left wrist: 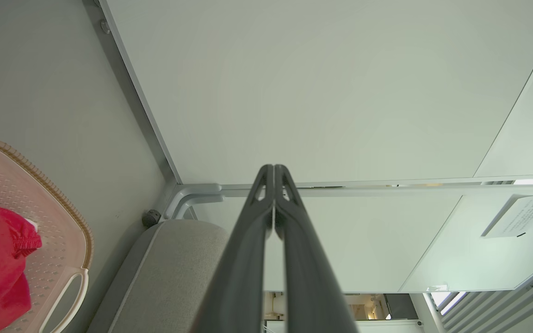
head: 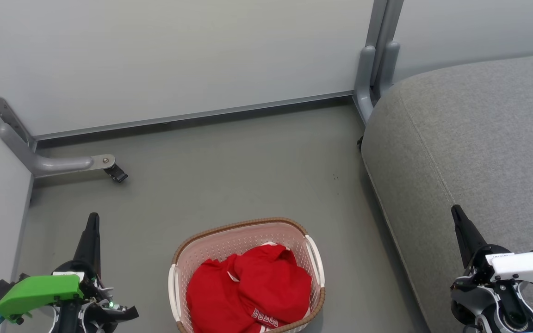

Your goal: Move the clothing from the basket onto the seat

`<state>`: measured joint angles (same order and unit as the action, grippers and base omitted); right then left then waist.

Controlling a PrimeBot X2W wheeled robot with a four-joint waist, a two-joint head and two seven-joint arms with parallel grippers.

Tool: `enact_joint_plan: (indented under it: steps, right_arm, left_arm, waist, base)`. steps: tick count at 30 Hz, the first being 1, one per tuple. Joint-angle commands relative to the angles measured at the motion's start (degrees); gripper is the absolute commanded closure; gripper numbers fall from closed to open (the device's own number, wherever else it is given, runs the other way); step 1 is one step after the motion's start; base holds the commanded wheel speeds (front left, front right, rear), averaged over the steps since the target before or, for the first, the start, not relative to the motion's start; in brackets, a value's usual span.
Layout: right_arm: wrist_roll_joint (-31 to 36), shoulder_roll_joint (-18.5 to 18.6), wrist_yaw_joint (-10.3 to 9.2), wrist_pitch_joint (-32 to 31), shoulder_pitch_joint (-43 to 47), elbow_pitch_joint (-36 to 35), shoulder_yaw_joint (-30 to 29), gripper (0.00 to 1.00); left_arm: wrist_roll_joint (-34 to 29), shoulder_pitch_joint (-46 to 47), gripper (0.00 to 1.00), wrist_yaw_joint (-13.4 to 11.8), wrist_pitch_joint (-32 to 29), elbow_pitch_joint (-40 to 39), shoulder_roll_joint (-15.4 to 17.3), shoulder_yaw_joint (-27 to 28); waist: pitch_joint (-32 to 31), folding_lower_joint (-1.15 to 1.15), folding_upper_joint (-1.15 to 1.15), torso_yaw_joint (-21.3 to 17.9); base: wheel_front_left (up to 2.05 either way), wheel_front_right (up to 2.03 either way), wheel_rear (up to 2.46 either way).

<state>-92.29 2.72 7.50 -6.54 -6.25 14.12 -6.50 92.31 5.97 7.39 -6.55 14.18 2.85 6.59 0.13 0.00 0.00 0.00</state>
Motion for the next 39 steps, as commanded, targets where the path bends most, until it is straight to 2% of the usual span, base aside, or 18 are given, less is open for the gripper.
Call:
enact_joint_plan:
  steps: [1, 39]
  right_arm:
    - [-0.21, 0.34, -0.02, -0.17, -0.25, 0.06, -0.10, 1.00]
    - [-0.21, 0.34, -0.02, -0.17, -0.25, 0.06, -0.10, 1.00]
  left_arm:
    - [0.16, 0.74, 1.00, 0.27, -0.15, -0.16, 0.03, 0.09]
    - [0.16, 0.74, 1.00, 0.27, -0.15, -0.16, 0.03, 0.09]
  waist:
    - [0.00, 0.00, 0.00, 0.00]
    - [0.00, 0.00, 0.00, 0.00]
  base:
    - [0.00, 0.00, 0.00]
    - [0.00, 0.00, 0.00]
